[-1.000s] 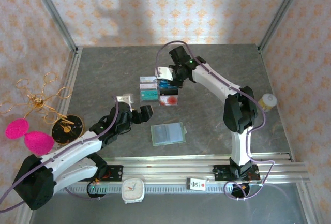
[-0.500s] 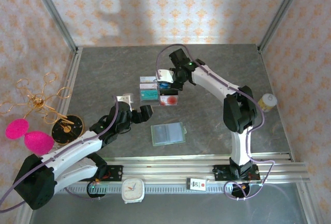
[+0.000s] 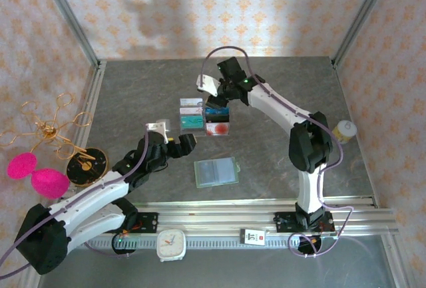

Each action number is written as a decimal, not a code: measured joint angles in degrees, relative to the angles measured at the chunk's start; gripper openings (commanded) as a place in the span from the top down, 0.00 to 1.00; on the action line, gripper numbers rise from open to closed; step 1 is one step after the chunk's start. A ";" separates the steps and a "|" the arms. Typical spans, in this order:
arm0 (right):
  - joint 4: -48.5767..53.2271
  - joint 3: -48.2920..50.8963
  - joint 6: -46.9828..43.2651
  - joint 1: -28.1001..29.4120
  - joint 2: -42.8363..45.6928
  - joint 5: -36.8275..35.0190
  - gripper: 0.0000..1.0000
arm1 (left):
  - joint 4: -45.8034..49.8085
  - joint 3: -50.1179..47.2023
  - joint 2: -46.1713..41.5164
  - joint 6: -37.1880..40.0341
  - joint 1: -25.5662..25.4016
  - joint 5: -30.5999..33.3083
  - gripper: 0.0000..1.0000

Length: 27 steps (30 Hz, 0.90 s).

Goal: Take the credit cards out of the card holder

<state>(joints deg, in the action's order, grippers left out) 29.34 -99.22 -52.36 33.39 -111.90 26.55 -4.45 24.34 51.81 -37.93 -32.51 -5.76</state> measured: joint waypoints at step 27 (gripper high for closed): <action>-24.09 52.63 72.59 33.92 22.67 -27.17 0.54 | -7.10 -15.85 -16.61 -12.00 0.00 -1.84 0.07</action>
<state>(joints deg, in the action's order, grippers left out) 5.26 -46.59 20.23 67.31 -89.23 -0.62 -11.55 8.49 35.20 -49.93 -32.51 -7.60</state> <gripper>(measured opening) 0.463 0.949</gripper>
